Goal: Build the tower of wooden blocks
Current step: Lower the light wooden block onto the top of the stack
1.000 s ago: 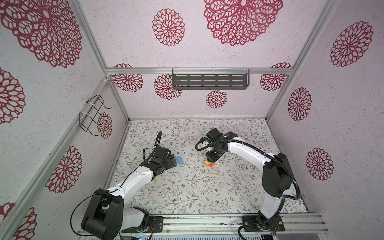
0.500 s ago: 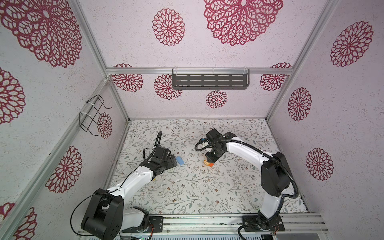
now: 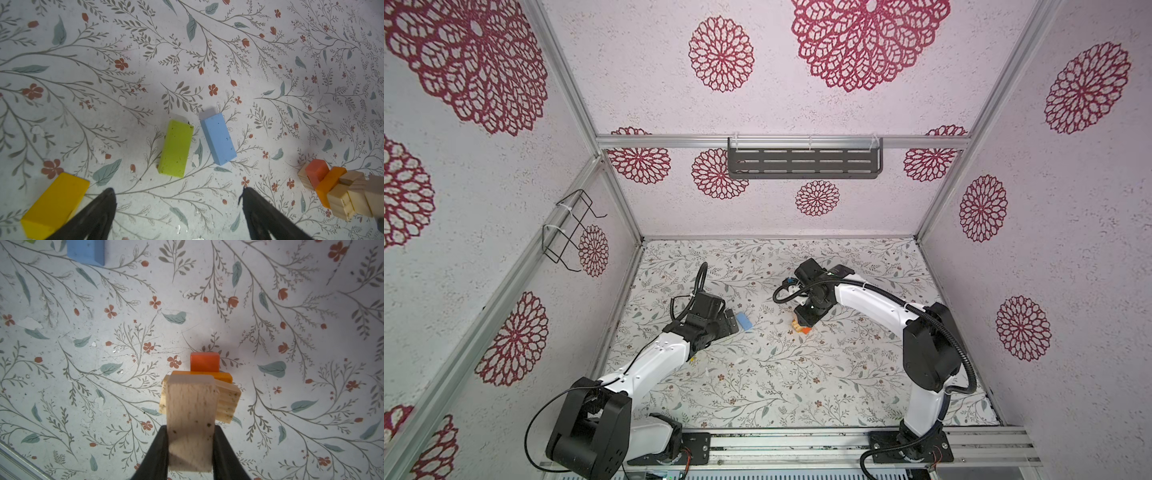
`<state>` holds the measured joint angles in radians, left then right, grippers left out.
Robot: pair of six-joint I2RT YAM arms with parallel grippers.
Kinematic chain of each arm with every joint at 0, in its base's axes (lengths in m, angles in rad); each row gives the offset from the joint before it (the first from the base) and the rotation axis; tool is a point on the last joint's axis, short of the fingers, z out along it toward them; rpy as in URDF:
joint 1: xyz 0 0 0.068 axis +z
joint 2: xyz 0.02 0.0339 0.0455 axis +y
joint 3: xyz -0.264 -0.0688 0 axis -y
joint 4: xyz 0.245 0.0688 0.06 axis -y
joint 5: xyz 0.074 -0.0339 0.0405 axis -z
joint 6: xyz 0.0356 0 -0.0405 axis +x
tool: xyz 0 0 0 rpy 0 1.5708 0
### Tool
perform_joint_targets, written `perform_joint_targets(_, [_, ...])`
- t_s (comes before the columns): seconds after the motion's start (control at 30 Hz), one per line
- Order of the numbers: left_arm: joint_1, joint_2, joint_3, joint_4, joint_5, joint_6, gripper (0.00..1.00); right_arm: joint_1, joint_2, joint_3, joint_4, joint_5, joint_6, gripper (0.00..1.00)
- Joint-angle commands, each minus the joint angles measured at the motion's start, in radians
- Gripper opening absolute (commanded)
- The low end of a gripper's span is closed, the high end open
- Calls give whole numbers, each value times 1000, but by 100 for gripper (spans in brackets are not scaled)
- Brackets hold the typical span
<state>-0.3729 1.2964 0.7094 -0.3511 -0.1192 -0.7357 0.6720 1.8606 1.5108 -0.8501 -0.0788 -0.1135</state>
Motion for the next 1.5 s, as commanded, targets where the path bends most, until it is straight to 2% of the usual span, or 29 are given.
perform_joint_targets(0.0, [11, 4, 6, 19, 1, 7, 97, 8, -7, 28, -13, 16, -17, 31])
perform_joint_targets(1.2, [11, 6, 10, 21, 4, 2, 97, 11, 0, 29, 9, 30, -5, 32])
perform_joint_targets(1.47, [11, 4, 8, 21, 1, 1, 97, 12, 1, 28, 7, 42, -5, 36])
